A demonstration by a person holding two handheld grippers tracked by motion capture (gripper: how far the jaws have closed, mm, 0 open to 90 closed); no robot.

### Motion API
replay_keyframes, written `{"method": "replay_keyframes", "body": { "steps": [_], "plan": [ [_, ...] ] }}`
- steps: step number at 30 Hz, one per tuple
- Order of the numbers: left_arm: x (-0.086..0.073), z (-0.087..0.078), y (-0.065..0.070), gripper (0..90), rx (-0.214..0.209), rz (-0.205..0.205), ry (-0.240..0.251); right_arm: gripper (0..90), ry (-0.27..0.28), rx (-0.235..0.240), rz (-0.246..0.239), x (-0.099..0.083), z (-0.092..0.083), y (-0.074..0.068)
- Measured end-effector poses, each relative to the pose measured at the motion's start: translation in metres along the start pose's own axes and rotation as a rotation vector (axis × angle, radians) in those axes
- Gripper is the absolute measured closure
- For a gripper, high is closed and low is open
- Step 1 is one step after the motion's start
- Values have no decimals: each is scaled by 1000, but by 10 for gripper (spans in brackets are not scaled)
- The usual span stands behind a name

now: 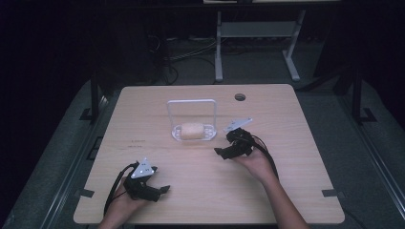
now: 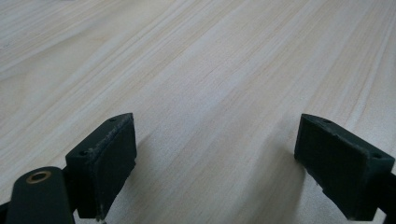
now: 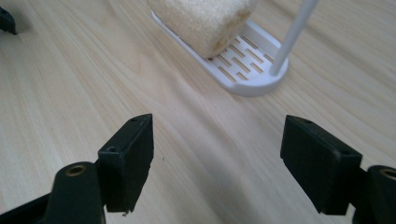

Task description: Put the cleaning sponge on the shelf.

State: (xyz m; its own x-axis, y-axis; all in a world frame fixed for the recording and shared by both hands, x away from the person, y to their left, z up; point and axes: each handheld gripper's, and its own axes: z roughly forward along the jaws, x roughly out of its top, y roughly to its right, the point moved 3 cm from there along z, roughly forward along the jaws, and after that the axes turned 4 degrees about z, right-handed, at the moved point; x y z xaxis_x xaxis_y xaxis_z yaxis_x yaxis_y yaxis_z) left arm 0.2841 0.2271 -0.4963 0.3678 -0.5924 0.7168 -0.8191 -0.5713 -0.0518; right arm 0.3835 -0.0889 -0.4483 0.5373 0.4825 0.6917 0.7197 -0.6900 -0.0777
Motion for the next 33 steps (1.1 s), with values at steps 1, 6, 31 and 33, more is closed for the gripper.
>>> {"method": "replay_keyframes", "body": {
  "steps": [1,6,31,33],
  "plan": [
    [0,0,0,122,0,1,-1,253,5,0,6,-3,-3,1],
    [0,0,0,121,1,1,-1,241,24,-9,23,-13,-16,2],
    [0,-1,0,122,3,1,-4,125,59,-79,150,-76,-71,16],
    [0,0,0,122,3,-2,0,101,62,-83,161,-81,-74,16]
  ]
}}
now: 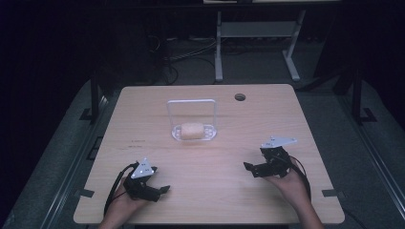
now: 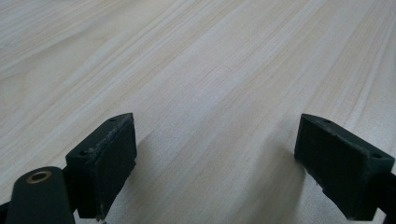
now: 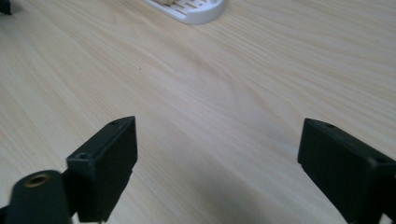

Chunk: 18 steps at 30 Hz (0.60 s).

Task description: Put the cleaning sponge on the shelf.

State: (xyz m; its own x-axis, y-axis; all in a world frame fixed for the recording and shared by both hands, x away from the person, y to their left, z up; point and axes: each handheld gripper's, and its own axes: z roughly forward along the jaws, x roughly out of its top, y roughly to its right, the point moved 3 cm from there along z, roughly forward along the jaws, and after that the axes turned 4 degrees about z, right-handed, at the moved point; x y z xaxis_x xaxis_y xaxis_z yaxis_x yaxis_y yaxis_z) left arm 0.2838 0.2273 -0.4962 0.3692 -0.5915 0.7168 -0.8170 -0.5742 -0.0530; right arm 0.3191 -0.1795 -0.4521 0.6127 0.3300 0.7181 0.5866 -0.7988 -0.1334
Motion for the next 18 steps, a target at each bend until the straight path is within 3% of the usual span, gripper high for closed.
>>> {"method": "replay_keyframes", "body": {
  "steps": [9,18],
  "plan": [
    [0,0,0,122,-2,2,-2,100,12,-19,49,-21,-14,6],
    [0,0,0,122,0,5,-3,74,7,-42,67,-50,-19,7]
  ]
}}
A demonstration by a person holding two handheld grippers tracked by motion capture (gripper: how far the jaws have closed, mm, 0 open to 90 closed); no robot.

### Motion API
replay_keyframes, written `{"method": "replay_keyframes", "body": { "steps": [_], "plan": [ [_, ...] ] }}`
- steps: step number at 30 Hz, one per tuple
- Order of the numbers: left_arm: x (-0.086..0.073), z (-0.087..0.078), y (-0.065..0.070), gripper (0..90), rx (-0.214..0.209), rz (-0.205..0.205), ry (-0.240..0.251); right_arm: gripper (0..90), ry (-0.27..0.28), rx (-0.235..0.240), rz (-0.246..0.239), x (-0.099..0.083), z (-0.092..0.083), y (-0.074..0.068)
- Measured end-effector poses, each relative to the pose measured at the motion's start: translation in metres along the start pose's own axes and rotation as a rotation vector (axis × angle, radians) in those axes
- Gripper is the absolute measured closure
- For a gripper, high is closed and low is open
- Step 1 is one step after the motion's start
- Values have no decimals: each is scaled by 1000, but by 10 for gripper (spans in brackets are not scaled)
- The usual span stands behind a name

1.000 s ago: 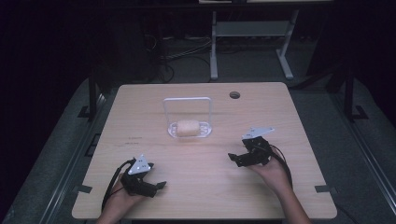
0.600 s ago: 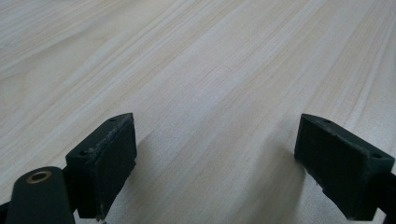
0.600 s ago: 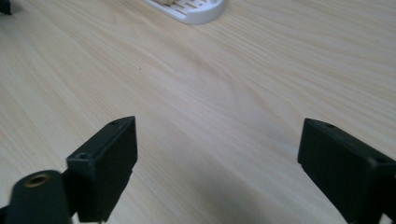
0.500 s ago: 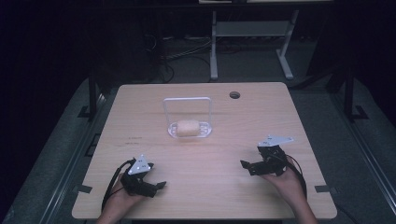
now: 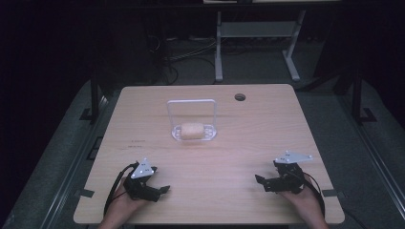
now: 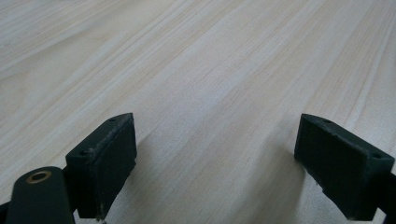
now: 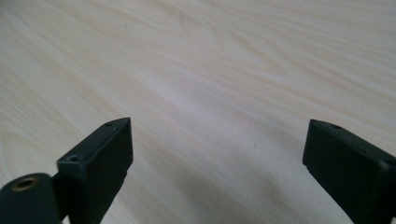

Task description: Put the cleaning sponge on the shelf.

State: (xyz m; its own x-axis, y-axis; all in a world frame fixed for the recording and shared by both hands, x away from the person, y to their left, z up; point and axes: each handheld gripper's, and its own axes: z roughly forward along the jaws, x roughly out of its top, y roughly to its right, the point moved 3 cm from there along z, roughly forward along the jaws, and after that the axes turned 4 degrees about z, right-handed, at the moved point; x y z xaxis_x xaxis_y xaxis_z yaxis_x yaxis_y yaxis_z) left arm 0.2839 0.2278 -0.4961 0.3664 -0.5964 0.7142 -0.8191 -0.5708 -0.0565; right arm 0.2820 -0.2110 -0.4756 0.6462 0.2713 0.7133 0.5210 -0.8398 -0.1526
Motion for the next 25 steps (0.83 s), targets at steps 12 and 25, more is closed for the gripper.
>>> {"method": "replay_keyframes", "body": {
  "steps": [12,25],
  "plan": [
    [0,0,0,122,-1,1,2,25,-56,-57,-20,-21,6,6],
    [-1,-1,0,122,-2,2,1,20,-43,-84,-21,-28,8,11]
  ]
}}
